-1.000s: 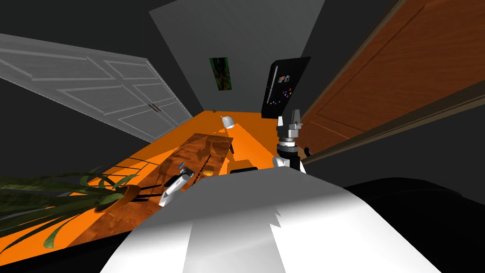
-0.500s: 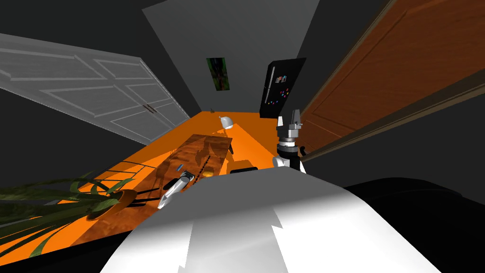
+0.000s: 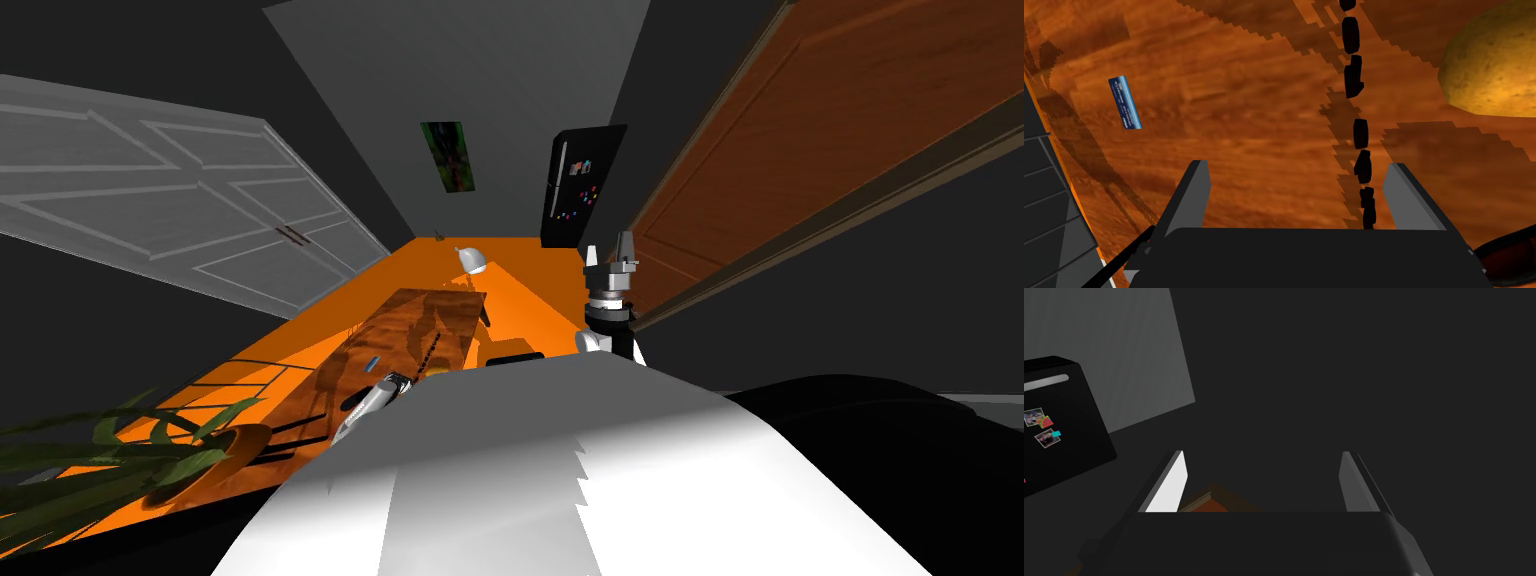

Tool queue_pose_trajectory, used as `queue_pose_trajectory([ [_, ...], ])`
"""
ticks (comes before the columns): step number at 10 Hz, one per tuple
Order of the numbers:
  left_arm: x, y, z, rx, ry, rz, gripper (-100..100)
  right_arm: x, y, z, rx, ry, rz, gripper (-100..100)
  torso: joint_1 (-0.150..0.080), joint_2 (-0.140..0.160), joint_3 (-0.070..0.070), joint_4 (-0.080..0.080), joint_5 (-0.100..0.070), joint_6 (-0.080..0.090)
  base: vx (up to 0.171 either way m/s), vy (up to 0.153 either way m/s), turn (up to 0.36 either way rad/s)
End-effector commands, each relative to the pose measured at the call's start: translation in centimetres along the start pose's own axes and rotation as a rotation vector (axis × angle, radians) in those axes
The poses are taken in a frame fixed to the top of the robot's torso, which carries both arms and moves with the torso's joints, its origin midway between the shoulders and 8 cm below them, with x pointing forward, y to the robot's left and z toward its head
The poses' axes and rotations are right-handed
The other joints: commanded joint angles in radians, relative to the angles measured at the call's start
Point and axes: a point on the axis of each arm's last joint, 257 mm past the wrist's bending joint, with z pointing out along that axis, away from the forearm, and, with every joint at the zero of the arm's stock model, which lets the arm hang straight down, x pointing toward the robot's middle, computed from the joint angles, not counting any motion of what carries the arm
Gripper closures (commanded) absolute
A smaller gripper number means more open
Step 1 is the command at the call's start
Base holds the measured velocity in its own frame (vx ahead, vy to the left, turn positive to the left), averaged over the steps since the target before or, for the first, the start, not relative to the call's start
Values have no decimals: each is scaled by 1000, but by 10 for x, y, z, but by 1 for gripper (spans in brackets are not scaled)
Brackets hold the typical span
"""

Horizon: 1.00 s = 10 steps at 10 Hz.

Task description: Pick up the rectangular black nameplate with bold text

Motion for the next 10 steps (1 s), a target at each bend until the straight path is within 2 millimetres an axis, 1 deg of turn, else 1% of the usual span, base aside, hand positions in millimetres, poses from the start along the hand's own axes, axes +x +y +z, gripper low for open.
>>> queue_pose_trajectory([
  [1, -13, 15, 1, -48, -19, -57, -100, 0, 0, 0, 0, 0, 0, 0, 0, 0, 0, 0, 0, 0, -4, 22, -192],
  [2, -19, 23, 2, -63, -30, -62, -100, 0, 0, 0, 0, 0, 0, 0, 0, 0, 0, 0, 0, 1, -3, 33, -120],
  [3, -26, 31, 2, -95, -39, -114, -100, 0, 0, 0, 0, 0, 0, 0, 0, 0, 0, 0, 0, 0, 1, 42, -168],
  [4, -35, 44, 2, -119, -56, -122, -100, 0, 0, 0, 0, 0, 0, 0, 1, 0, 0, 0, 0, 1, 2, 41, -110],
  [5, -44, 55, 1, -156, -70, -175, -100, 0, 0, 0, 0, 0, 0, 0, 1, 0, 0, 0, 0, 0, -1, 38, -200],
  [6, -48, 63, 0, -170, -80, -180, -100, 0, 0, 0, 0, 0, 0, 0, 1, 0, 0, 0, 0, 1, -4, 35, -96],
  [7, -53, 69, -1, -194, -86, -227, -100, 0, 0, 0, 0, 0, 0, 0, 1, 0, 0, 0, 0, 0, -2, 42, -135],
  [9, -60, 81, -2, -216, -103, -235, -100, 0, 0, 0, 0, 0, 0, 0, 1, 0, 0, 0, 0, 0, -1, 28, -47],
  [10, -60, 81, -2, -216, -103, -235, -100, 0, 0, 0, 0, 0, 0, 0, 0, 0, 0, 0, 0, 0, 1, -2, 16],
])
